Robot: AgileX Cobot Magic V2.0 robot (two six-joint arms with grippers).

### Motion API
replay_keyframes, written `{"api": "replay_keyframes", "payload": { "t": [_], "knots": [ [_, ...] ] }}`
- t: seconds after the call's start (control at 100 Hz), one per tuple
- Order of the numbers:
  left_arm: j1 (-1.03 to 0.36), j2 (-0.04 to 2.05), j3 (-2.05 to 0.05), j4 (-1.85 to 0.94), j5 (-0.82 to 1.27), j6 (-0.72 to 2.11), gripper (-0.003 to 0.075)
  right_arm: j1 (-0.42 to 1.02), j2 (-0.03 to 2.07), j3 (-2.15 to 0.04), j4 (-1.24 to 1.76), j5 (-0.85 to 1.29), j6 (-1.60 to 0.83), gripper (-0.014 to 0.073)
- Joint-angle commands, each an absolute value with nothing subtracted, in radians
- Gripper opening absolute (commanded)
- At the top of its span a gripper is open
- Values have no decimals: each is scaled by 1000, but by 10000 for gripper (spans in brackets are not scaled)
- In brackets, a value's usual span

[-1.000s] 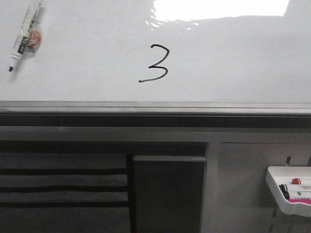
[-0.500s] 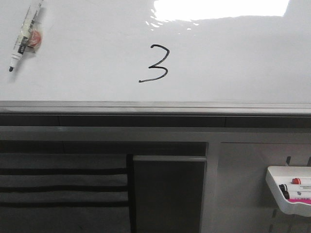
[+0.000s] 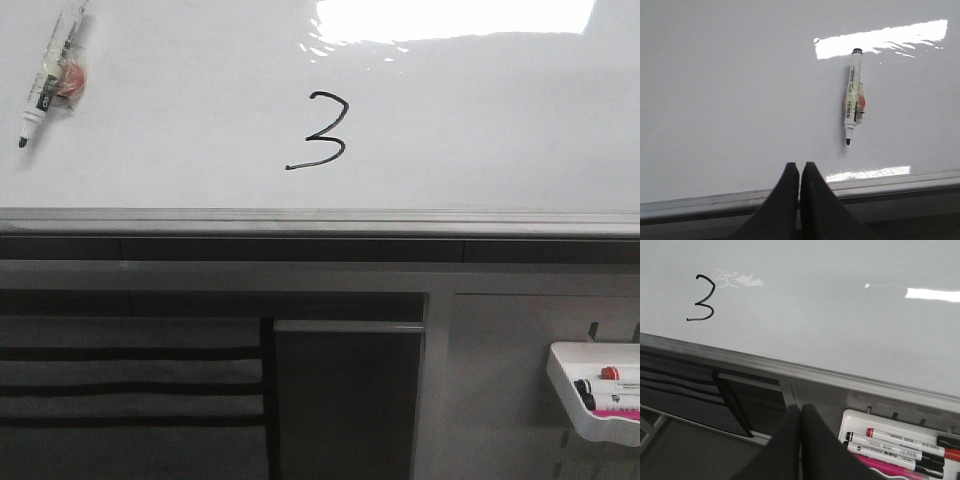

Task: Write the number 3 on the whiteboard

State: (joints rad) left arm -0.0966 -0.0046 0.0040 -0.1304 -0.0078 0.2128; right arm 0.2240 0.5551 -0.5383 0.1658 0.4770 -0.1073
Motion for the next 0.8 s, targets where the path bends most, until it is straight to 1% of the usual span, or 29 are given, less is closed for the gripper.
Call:
{"api": "replay_keyframes", "payload": {
  "t": [0.0,0.3,0.42,0.48,0.61,0.79],
  "knots": [
    [-102,-32,12,-131,-90,202,-20,216,555,-566,165,412,-119,-68],
    [-102,-32,12,-131,-90,202,-20,216,555,-566,165,412,-119,-68],
    [-102,-32,12,-131,-90,202,-20,205,477,-530,145,368,-122,-68],
    [-102,-32,12,-131,-90,202,-20,170,404,-470,147,288,-122,-68],
    [-102,-32,12,-131,-90,202,-20,79,248,-298,200,187,-117,-68],
    [-102,-32,12,-131,-90,202,-20,57,73,-101,200,90,-117,-68]
  ]
}}
